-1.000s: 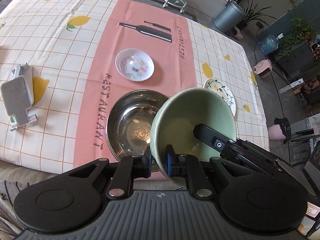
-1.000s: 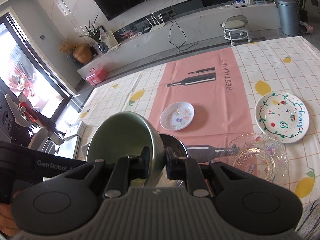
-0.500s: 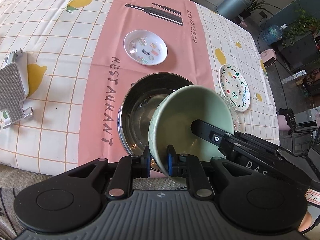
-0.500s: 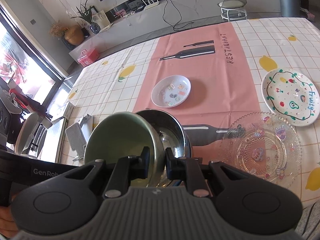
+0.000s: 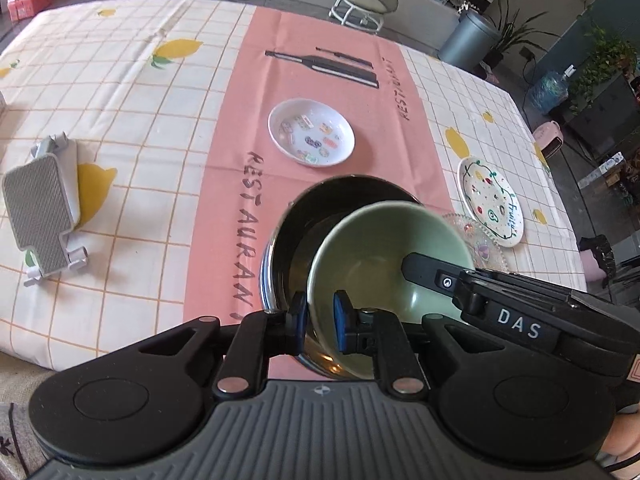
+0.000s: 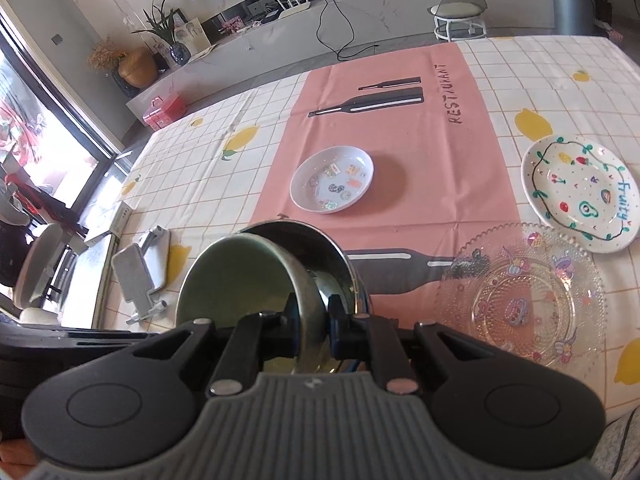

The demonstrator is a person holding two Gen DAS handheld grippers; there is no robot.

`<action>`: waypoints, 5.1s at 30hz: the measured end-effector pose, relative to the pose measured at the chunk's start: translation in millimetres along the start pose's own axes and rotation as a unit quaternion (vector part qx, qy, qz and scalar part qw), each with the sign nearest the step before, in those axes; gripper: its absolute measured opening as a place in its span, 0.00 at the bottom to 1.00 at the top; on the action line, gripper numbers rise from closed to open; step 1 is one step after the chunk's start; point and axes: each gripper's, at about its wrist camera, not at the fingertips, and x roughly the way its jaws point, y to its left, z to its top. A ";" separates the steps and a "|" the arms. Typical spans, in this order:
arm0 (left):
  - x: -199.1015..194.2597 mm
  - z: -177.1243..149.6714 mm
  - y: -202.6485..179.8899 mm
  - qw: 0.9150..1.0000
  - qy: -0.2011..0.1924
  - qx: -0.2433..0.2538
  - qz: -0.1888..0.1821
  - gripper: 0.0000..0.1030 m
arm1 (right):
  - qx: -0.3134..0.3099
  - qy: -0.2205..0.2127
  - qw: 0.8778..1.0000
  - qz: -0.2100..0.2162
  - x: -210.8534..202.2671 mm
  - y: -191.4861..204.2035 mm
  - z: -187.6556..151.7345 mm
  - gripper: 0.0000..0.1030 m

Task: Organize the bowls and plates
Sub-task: 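Lower the pale green bowl into the nested steel bowls with both grippers, then open both grippers and lift them off the green bowl's rim, then move both grippers to the clear glass plate and close on its rim, then lift the clear glass plate and carry it toward the stacked bowls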

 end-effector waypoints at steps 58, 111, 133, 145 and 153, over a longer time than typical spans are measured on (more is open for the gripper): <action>-16.6 -22.3 31.0 0.987 -0.152 -0.039 0.020 0.53 | -0.185 -0.063 0.976 -0.094 19.2 56.2 -4.1 0.38; -17.1 -2.5 -145.3 0.982 -0.152 0.115 0.001 0.78 | 0.061 -0.176 0.970 -0.158 -122.0 -145.7 28.3 0.97; 94.7 0.4 -174.2 0.980 -0.006 0.166 0.110 0.61 | 0.042 0.010 0.987 -0.156 -30.3 -176.0 9.4 0.41; 107.3 12.5 -193.1 0.969 -0.023 0.219 0.116 0.61 | 0.058 0.064 0.983 -0.160 -3.3 -184.2 3.2 0.41; 144.6 44.8 -195.1 0.966 0.086 0.225 0.090 0.51 | 0.080 0.060 0.986 -0.131 -1.8 -189.0 0.8 0.38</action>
